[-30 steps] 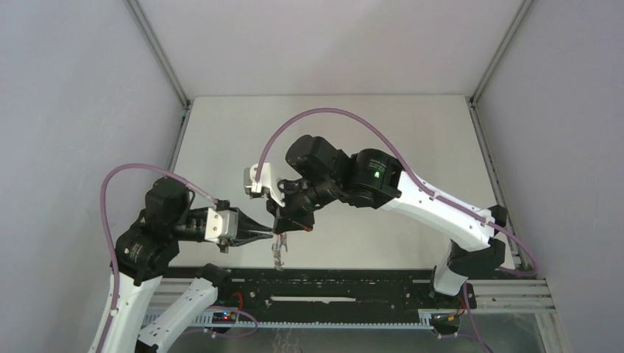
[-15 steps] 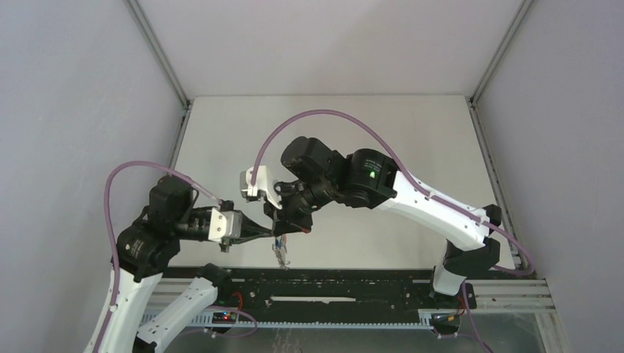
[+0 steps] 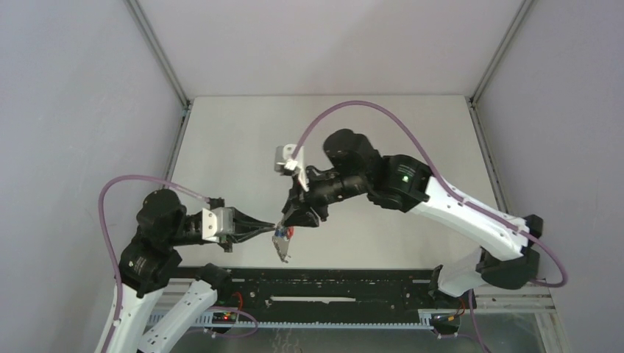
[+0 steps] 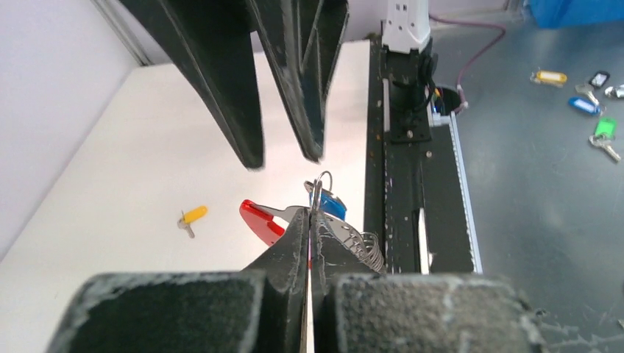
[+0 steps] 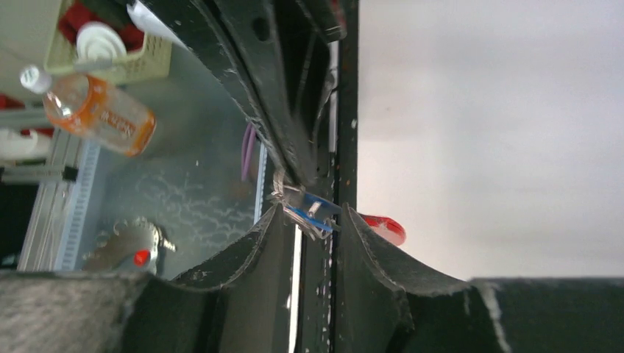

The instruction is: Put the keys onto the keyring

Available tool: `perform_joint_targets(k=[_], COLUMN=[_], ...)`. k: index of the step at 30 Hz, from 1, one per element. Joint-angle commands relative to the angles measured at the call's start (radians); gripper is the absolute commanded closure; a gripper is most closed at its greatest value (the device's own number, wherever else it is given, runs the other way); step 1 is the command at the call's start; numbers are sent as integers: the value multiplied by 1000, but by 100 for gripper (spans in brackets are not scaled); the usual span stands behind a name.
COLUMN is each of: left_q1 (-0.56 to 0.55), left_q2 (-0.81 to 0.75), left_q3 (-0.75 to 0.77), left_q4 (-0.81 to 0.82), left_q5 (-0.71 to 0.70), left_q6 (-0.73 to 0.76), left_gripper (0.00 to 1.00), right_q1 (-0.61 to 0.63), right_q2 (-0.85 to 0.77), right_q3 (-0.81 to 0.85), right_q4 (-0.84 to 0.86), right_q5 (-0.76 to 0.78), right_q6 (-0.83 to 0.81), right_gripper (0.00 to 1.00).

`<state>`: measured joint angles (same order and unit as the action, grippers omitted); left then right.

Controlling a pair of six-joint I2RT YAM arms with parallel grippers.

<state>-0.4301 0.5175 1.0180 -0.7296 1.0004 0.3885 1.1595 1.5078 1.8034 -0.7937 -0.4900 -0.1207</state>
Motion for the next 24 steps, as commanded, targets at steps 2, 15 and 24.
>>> perform_joint_targets(k=[2,15,24], left_q1=[-6,-6,-6], left_q2=[-52,-66,-73], left_q3=[-63,-119,-135], left_q4=[331,666,708], left_q5=[5,-149,-171], left_q6=[-286,-571,-591], left_gripper=[100,100,100], right_q1=[-73,-102,-104], right_q2=[-206,-341,-323], right_q3=[-205,-484,-500], right_q4=[409,744,837], right_q5=[-13,-67,-64], right_q6=[187,434,498], right_gripper=[54,38,48])
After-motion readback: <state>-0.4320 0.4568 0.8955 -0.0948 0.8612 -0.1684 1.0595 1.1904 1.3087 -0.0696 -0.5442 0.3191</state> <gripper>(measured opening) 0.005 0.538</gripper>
